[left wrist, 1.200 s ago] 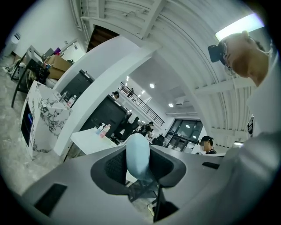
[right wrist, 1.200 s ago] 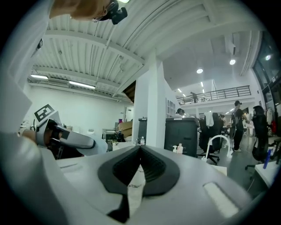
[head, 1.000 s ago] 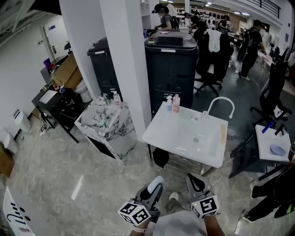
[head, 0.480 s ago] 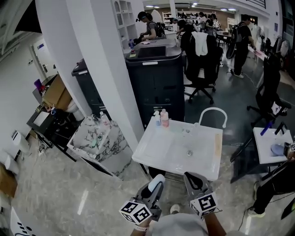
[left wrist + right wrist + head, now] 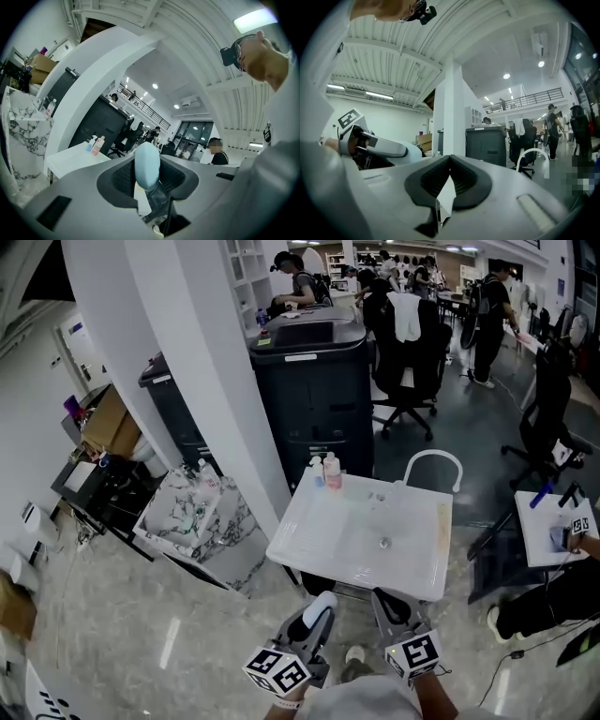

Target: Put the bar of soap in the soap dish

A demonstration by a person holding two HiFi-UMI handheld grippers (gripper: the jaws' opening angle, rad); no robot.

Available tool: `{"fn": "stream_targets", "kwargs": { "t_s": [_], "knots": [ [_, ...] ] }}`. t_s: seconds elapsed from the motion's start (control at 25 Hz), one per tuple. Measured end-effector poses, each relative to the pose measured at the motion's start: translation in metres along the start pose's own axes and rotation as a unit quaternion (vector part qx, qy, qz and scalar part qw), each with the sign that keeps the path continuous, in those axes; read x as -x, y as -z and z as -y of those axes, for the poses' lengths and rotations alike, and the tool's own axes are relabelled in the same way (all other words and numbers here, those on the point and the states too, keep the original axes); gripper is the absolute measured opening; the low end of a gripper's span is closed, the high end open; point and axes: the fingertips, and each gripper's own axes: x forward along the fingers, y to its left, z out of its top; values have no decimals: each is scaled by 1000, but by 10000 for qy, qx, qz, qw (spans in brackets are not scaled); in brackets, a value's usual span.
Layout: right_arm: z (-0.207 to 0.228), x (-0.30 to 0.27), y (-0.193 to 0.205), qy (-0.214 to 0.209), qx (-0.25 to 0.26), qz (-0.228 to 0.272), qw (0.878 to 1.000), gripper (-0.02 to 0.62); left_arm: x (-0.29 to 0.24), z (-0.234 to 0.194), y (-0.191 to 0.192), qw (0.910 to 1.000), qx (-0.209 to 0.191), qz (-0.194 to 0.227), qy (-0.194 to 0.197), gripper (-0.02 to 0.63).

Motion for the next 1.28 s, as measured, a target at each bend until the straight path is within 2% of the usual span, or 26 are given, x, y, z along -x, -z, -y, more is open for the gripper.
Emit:
{"fn": "stream_targets", "kwargs": {
  "t_s": [0.28, 0.68, 0.88, 1.04, 1.28],
  "knots": [
    [4, -23, 8, -109, -68, -74, 9999, 12, -7, -23, -4, 9998, 99, -19, -155, 121],
    [32, -49, 2, -194, 156, 44, 9997, 12, -38, -36, -3, 9997, 142, 45, -179, 121],
    [40, -55, 8, -150, 64, 38, 9999, 12, -46, -43, 6, 9995, 206, -85, -220, 121],
    [48, -65, 17, -79, -34, -59, 9999, 12, -58, -56, -1, 9995, 153, -122, -228, 121],
    [62, -91, 29, 68, -152, -221, 9996, 12, -83, -82, -13, 9991, 293, -260, -144, 121]
  ]
}}
